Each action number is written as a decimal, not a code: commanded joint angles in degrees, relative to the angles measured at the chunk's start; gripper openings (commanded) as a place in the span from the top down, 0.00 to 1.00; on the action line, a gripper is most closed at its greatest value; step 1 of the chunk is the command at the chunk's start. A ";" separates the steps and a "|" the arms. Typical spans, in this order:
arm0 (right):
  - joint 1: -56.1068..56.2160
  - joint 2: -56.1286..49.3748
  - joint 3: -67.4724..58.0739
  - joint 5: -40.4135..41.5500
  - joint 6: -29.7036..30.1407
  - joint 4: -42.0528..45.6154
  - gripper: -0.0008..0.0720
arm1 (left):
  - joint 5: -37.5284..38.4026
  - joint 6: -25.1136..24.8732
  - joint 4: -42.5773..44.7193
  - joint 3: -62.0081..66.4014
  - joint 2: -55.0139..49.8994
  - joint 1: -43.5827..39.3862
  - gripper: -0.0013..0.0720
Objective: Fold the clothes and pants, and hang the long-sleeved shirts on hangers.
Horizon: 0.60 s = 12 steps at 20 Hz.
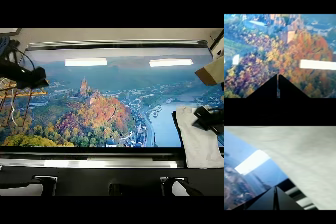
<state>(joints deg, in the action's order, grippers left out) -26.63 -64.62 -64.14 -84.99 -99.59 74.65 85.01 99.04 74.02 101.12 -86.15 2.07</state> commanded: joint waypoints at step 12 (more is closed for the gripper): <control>25.77 1.11 -0.42 8.07 7.69 -2.19 0.93 | -1.22 -5.01 12.15 -17.03 -0.39 -6.56 0.93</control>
<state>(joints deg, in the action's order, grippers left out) -1.89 -63.55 -64.49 -76.69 -92.05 71.75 83.70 94.13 85.71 84.68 -86.50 -4.32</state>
